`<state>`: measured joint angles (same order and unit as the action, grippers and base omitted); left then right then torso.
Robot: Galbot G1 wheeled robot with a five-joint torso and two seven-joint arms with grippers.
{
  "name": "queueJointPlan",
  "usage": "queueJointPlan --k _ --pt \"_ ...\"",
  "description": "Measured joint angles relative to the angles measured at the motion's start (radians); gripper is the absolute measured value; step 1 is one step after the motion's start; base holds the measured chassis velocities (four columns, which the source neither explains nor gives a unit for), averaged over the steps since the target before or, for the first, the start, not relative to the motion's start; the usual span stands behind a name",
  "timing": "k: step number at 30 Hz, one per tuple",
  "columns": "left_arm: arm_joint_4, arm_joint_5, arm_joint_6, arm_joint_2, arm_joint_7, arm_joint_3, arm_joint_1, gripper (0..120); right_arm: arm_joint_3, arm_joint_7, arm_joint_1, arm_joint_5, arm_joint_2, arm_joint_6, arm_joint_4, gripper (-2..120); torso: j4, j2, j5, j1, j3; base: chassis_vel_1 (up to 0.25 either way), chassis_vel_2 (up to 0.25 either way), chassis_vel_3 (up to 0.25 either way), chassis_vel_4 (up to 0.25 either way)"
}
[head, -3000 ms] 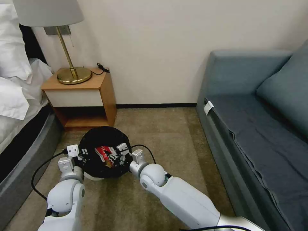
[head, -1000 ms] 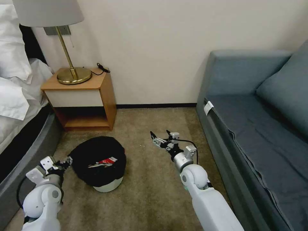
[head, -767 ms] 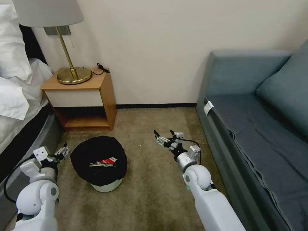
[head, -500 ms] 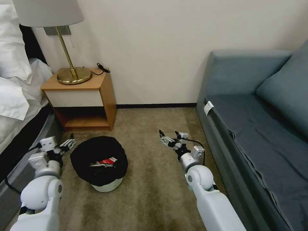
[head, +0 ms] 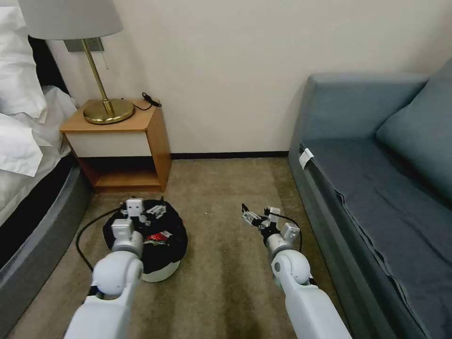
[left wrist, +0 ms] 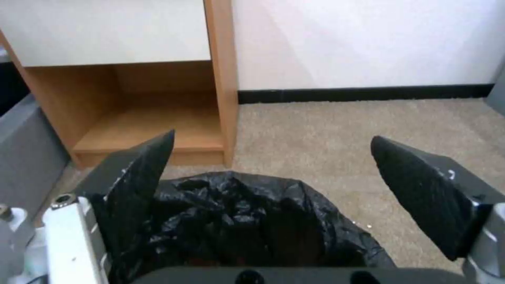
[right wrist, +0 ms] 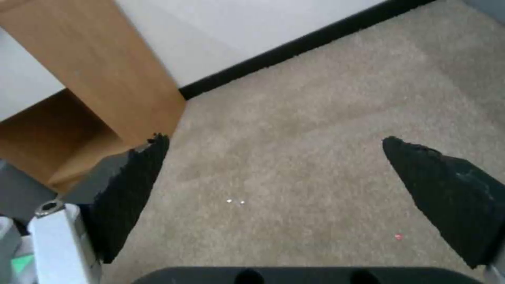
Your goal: Pick up the trash bin, then pick up the garbage on the floor and place it into the trash bin.
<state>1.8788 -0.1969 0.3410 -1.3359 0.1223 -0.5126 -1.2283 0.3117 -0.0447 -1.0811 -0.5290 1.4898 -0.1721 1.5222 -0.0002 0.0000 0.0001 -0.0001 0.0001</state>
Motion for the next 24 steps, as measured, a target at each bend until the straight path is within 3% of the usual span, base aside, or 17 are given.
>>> queueJointPlan --k 24 --pt "-0.003 -0.002 0.004 -0.002 0.006 -0.004 0.0 100 0.0 0.005 0.003 0.002 0.0 0.006 -0.003 100 0.0001 0.0 0.0 0.0 0.0 0.0 0.0 0.0 0.0"
